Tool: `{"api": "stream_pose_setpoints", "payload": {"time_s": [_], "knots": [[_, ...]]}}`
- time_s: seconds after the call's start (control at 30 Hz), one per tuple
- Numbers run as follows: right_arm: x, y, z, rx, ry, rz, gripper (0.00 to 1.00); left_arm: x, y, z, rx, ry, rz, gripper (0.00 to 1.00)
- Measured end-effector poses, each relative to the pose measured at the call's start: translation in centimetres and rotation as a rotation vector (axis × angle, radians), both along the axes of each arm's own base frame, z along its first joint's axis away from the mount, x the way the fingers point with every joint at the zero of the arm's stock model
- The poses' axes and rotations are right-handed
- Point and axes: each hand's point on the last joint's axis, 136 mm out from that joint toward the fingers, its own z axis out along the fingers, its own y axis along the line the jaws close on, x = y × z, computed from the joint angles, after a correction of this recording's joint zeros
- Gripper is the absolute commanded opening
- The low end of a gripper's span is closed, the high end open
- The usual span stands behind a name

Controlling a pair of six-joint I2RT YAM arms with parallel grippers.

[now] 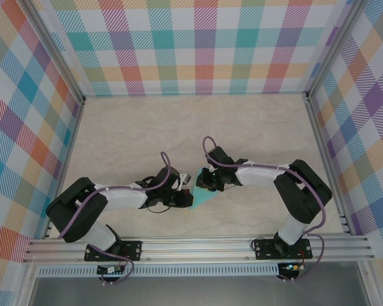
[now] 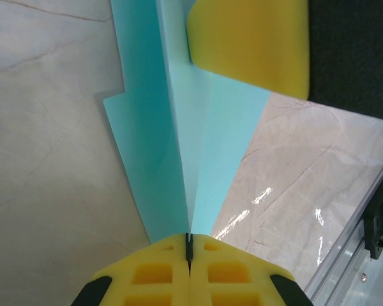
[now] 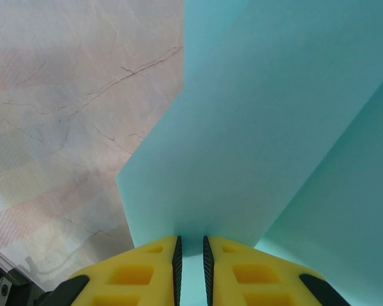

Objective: Fold a paper plane with a square sheet of paper (pick it up from the middle)
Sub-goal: Fourth fold the wing at the center of the table.

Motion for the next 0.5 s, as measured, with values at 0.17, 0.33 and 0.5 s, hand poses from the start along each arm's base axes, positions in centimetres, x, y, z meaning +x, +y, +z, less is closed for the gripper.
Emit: {"api": "stream_pose_setpoints", "payload": {"time_s": [0.17,0.33,0.5], "knots": [[-0.2,-0.6,0.2,-0.01,-0.01,-0.012,0.23,-0.3,-0.3,-0.6,-0.013,0.034,-0.017,0.0],[-0.7,-1.4,1.9,0.013,-0.051,-0.024,0.24,-0.3,-0.8,-1.1,-0.036,0.079,-0.039,0.0],[-1.1,-1.4,3.0,0.053,-0.069,-0.02,0.24,-0.3,-1.1,-1.1,-0.056,0.1,-0.049,0.0]]}}
